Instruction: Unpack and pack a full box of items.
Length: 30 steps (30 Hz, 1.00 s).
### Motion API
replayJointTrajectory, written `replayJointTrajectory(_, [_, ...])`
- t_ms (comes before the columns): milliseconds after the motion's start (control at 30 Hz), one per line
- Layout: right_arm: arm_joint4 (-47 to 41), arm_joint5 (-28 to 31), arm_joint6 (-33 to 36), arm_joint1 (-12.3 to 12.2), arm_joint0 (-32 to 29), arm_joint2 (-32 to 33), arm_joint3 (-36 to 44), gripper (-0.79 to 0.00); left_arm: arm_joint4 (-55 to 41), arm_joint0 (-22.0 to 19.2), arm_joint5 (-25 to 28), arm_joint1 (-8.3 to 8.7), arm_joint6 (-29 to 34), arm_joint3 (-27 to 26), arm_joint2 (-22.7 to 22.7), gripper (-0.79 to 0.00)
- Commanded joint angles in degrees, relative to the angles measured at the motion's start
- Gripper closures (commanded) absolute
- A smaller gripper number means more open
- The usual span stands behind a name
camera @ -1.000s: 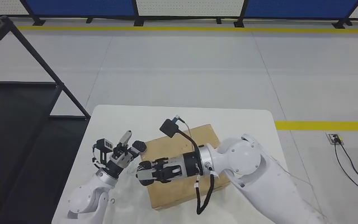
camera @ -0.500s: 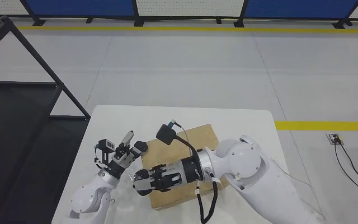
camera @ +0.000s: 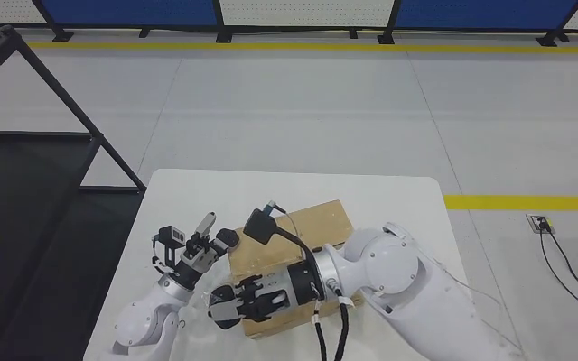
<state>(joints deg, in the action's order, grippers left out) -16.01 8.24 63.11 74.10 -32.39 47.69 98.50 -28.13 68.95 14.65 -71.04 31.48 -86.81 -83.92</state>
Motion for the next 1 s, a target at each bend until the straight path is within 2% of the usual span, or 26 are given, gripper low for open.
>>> replayJointTrajectory(0, [0.19, -0.26, -0.07, 0.06, -0.05, -0.18, 0.21, 0.000, -0.10, 0.15, 0.11, 0.02, 0.08, -0.15, -0.05, -0.785])
replayJointTrajectory(967, [0.96, -0.58, 0.78, 1.41, 0.90, -3.54, 1.39, 0.000, -1.13, 0.70, 0.64, 0.04, -0.18, 0.06, 0.23, -0.785])
